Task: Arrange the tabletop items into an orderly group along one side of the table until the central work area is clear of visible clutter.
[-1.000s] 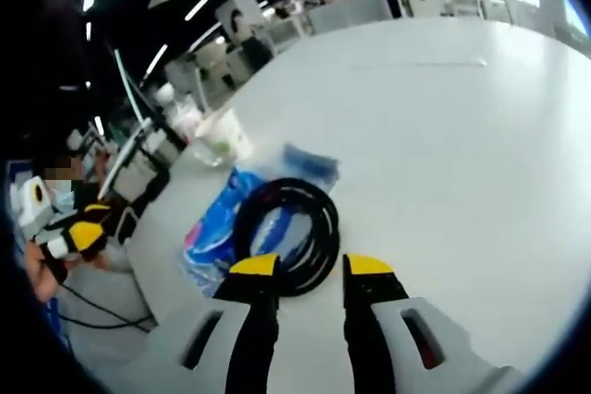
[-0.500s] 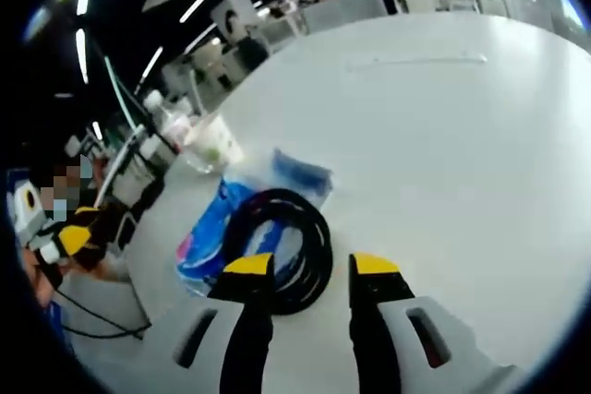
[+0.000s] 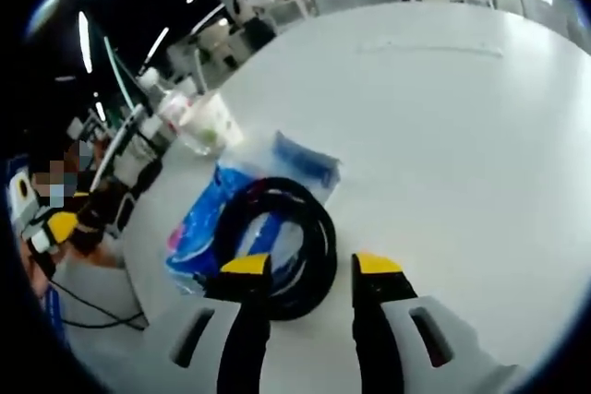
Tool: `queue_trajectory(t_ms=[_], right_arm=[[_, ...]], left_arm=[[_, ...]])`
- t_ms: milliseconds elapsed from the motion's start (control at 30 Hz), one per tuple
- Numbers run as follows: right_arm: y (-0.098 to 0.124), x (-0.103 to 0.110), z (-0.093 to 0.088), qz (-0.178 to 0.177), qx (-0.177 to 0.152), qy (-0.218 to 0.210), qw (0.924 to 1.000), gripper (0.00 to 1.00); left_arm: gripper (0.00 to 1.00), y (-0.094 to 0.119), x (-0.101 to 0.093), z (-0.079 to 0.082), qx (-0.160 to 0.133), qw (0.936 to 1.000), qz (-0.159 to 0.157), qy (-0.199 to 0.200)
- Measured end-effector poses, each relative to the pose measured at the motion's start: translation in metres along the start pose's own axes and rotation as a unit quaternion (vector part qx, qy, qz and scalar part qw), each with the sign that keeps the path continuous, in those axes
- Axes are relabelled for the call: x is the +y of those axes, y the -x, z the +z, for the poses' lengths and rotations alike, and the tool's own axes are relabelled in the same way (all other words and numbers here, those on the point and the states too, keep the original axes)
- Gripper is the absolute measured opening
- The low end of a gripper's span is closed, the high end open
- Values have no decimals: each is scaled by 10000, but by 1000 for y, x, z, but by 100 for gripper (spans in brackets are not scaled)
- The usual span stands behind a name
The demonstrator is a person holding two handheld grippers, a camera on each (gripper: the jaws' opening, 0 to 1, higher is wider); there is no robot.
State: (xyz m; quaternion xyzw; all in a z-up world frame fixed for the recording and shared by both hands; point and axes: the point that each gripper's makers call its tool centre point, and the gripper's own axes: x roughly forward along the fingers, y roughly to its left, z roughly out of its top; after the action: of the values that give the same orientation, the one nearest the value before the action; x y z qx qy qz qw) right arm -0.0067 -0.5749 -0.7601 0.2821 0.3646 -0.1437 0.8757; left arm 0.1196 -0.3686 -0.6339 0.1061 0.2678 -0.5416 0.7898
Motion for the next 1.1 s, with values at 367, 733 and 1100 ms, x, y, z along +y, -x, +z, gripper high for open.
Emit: queue_trajectory(t_ms=[367,733,1100], right_arm=[[-8,-4,2,-70,6,6,10000,23],[-7,-11,4,-348,-103,53,9993,13],[7,-6,7,-377,-290,260,9985,5]], left_arm=[[38,4,-1,-3,-1,9999,53,141],[36,7,1,-5,31,9997,97,219],[36,10,0,-6,27,9996,129,250]])
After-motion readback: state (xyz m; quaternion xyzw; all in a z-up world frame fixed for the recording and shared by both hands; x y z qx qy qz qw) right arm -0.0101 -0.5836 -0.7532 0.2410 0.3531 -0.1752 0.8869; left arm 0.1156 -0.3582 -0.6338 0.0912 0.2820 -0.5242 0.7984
